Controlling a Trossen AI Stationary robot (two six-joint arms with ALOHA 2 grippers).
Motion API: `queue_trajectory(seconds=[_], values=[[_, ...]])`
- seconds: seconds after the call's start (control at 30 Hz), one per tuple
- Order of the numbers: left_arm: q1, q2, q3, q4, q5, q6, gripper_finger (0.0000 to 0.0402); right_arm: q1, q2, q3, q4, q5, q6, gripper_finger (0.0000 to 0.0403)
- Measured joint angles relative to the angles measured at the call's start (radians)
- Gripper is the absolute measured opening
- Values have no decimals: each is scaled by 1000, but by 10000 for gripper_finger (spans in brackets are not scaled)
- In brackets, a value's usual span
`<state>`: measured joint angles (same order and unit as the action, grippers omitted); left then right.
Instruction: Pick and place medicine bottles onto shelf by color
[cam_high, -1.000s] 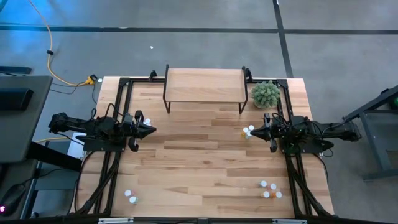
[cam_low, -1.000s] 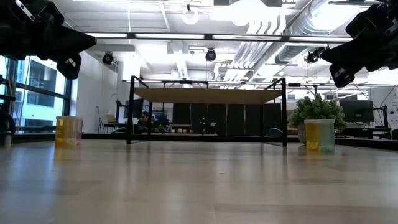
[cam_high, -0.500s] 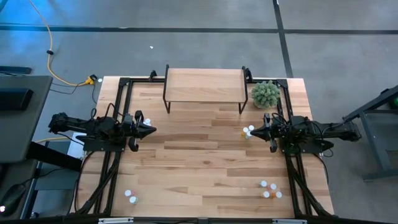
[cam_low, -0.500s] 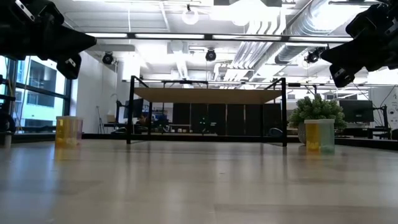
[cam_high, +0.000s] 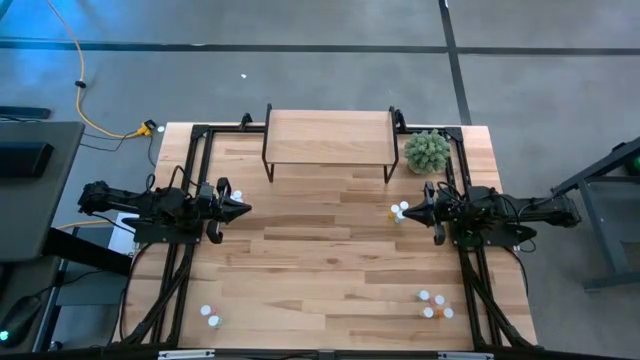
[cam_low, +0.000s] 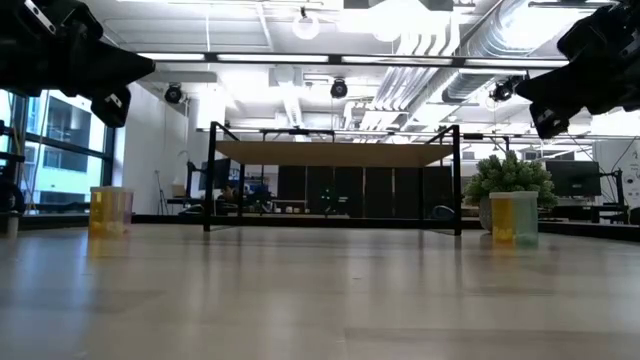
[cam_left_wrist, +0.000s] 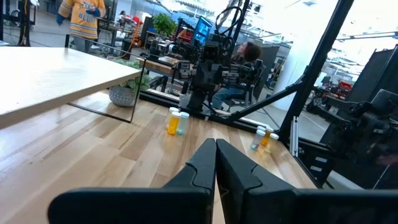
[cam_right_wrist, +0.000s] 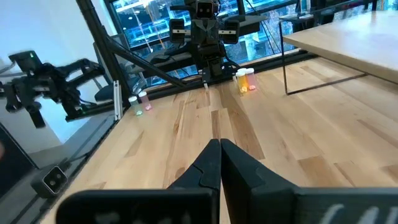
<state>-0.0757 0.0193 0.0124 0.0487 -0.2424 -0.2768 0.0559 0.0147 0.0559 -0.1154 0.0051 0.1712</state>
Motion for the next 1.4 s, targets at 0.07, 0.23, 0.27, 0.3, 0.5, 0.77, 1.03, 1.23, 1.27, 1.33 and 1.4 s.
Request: queue_trajectory(seconds=[0.07, 0.23, 0.27, 0.3, 0.5, 0.77, 1.03, 1.23, 1.27, 1.33, 1.4], values=[[0, 0, 0, 0, 0, 0, 1, -1, 0, 0, 3, 24, -170, 0], [0, 0, 0, 0, 0, 0, 1, -1, 0, 0, 14, 120, -275, 0], [0, 0, 0, 0, 0, 0, 1, -1, 0, 0, 15, 127, -259, 0], [0, 0, 0, 0, 0, 0, 1, -1, 0, 0, 16, 129, -246, 0], [0, 0, 0, 0, 0, 0, 1, -1, 0, -2, 278, 99, 37, 0], [0, 0, 0, 0, 0, 0, 1, -1, 21, 1, 766, 258, 187, 0], [0, 0, 0, 44, -32, -2, 1, -1, 217, 110, 662, 274, 136, 0], [0, 0, 0, 371, -87, -32, 1, -1, 351, 182, 665, 288, 182, 0], [0, 0, 0, 420, -97, -22, 1, -1, 366, 193, 664, 294, 196, 0], [0, -1, 1, 502, -144, 32, 1, -2, 387, 219, 664, 315, 200, 0], [0, 0, 1, 531, -201, 69, 1, -2, 408, 246, 665, 322, 184, 0]])
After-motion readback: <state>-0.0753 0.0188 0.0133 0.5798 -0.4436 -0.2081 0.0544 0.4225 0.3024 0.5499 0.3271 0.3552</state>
